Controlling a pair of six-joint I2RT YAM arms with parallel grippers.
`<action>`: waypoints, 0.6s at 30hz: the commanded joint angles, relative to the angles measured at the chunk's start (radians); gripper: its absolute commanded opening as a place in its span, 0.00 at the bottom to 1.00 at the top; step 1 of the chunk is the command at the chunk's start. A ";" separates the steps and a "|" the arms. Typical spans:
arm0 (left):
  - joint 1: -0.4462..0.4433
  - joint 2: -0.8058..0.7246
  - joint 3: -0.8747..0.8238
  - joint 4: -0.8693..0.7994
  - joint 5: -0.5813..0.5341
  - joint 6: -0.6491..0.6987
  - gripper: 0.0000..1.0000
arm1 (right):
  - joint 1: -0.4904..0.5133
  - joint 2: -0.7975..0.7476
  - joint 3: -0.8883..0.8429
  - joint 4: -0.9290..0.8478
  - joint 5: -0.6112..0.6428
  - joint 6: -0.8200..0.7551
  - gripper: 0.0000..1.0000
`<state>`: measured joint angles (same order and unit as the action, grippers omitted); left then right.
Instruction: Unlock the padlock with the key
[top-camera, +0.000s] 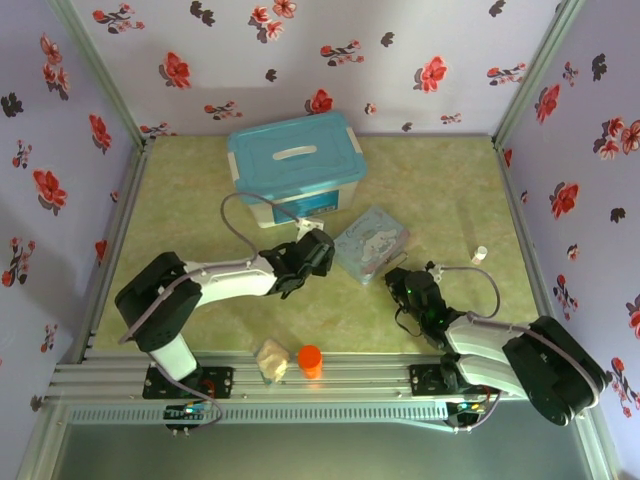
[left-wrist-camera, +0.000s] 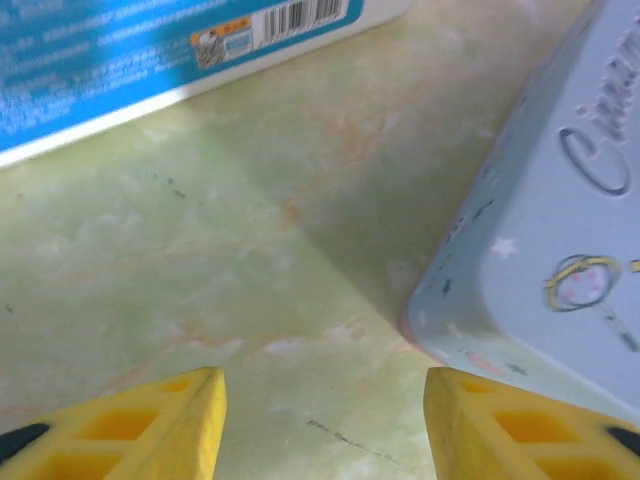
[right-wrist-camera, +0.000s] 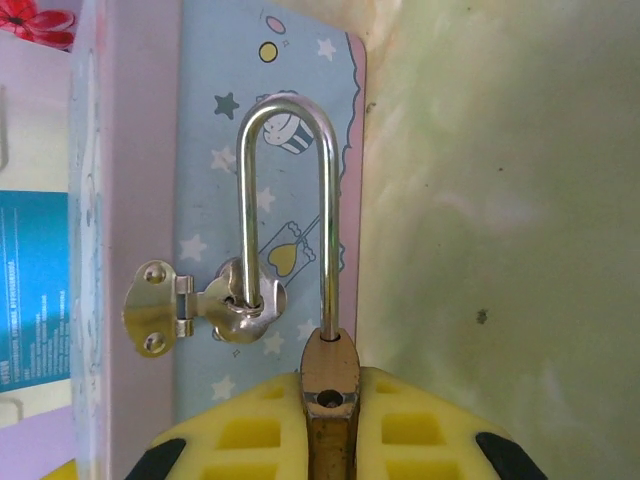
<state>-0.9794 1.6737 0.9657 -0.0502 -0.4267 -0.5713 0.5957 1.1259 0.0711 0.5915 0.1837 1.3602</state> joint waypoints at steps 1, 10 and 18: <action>-0.050 -0.040 0.108 -0.074 -0.037 0.264 0.56 | 0.001 -0.016 0.025 -0.058 0.034 -0.028 0.00; -0.130 0.074 0.227 -0.086 0.066 0.677 0.67 | 0.001 -0.055 0.007 -0.098 0.045 -0.041 0.00; -0.148 0.131 0.284 -0.059 0.119 0.639 0.71 | 0.003 0.009 0.005 -0.068 0.028 -0.075 0.00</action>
<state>-1.1183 1.8034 1.2072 -0.1093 -0.3508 0.0475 0.5957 1.1046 0.0772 0.5285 0.1875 1.3090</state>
